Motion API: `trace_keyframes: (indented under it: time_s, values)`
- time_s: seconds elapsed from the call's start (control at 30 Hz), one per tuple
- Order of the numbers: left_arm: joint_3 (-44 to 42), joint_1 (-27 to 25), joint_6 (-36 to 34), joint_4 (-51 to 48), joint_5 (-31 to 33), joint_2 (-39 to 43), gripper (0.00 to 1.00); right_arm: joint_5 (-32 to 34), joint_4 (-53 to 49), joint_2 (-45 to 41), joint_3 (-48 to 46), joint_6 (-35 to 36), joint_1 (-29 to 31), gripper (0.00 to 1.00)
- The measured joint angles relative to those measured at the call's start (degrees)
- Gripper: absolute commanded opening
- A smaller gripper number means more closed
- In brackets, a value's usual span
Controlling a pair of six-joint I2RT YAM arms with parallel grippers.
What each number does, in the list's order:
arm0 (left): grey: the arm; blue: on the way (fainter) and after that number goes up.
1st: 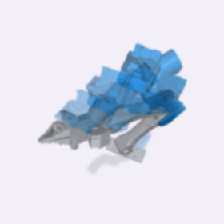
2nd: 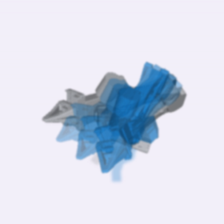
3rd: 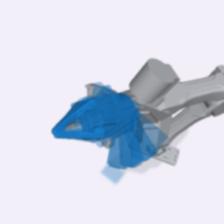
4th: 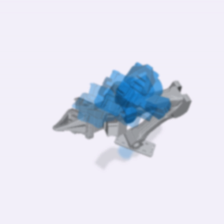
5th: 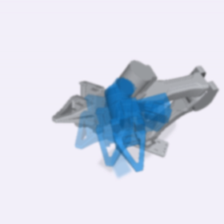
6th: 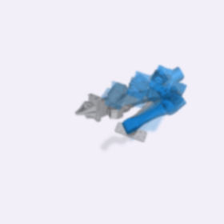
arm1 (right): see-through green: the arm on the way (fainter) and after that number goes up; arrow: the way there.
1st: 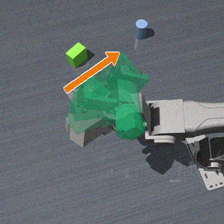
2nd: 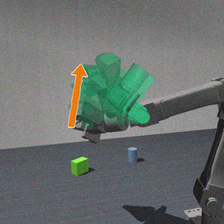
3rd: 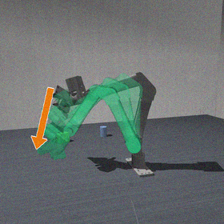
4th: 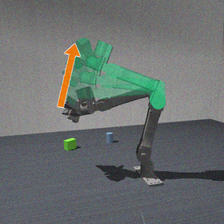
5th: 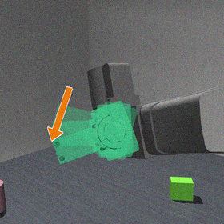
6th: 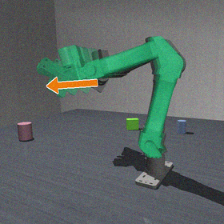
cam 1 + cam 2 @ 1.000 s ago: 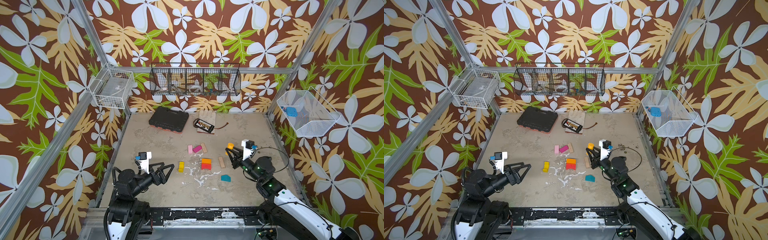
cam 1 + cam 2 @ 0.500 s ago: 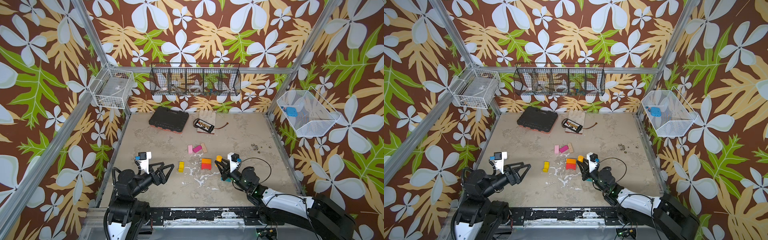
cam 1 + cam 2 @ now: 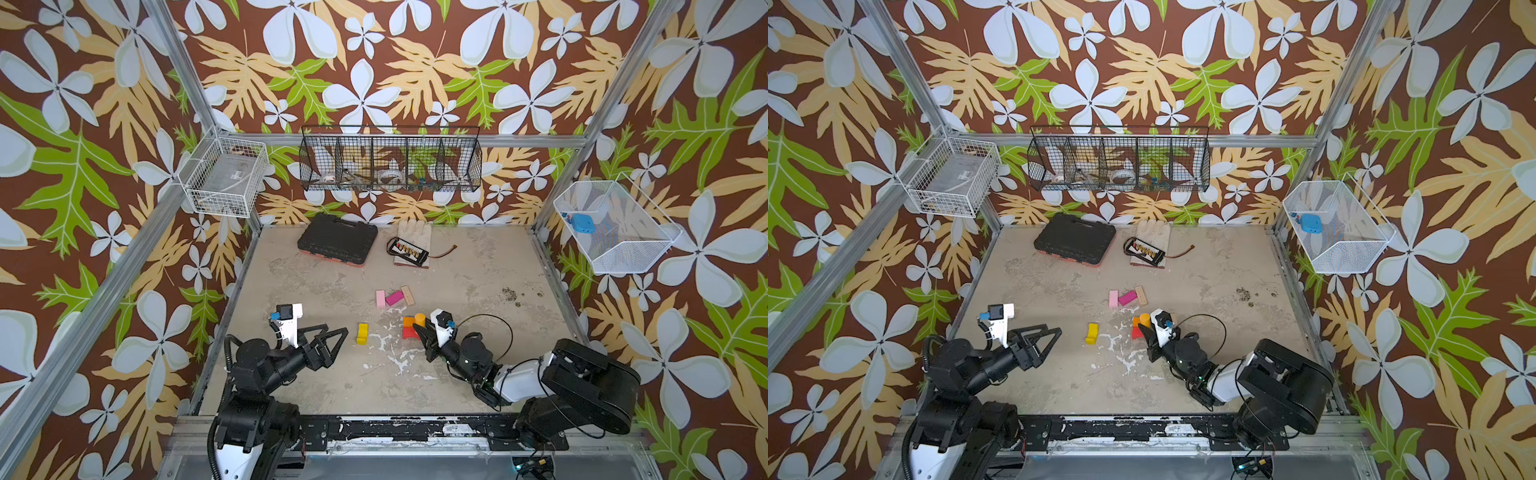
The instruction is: Build the wood block tower
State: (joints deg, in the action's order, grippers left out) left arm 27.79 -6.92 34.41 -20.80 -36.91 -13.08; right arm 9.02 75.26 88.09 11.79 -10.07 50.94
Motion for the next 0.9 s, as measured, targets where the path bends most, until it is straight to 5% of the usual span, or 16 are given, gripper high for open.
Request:
trace_keyframes:
  time_s: [0.9]
  values:
    - [0.0,0.0,0.0,0.0,0.0,0.0,1.0,-0.6,16.7,17.6,2.0,2.9,0.0,0.0]
